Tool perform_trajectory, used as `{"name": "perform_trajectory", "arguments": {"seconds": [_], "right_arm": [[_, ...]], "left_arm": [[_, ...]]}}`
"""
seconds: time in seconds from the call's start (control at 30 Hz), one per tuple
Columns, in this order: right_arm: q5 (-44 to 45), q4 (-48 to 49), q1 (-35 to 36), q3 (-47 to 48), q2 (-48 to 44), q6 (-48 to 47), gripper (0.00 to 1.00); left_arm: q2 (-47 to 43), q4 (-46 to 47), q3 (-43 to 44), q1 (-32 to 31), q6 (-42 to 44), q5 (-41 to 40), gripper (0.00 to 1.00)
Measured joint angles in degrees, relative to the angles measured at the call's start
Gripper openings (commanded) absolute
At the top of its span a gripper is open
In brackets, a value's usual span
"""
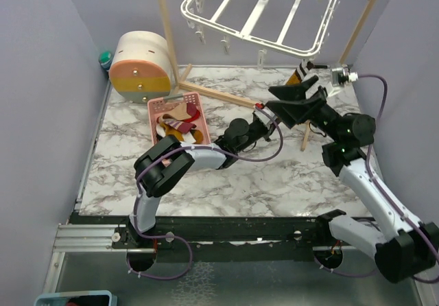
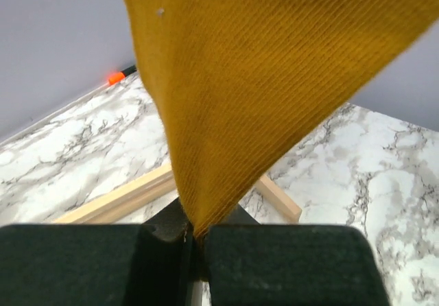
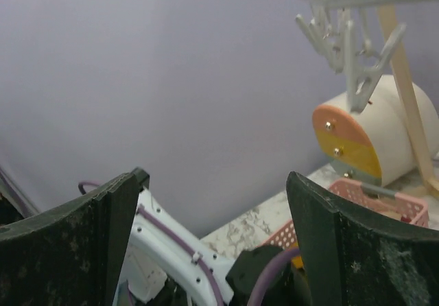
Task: Remove the socks clipped to the hanger
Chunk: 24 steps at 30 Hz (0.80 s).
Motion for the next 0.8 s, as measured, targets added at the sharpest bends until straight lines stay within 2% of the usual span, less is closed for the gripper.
{"name": "perform_trajectory", "arguments": {"seconds": [0.17,0.43,0.6,0.8], "right_arm": [[0.07,-13.64,0.2,-6.67,-11.78,-6.69,1.0],[4.09,-33.07,0.26,-10.49,-22.47,-16.11,1.0],[7.48,-36.72,0.44,-10.45,-24.06,-19.37,1.0],[9.51,-36.89,0.44,-10.45,-19.96,-21.18,1.0]], "left_arm": [[-3.96,0.11,-5.2,0.0,0.02,1.2,0.0],[-14.8,-2.14,-17.07,0.2,0.07,3.13,0.0],[-22.95,-5.05,-24.57,0.31,0.2,3.21,0.0],[-30.6,-10.43,-30.58,0.31,0.2,3.19,0.0]]}}
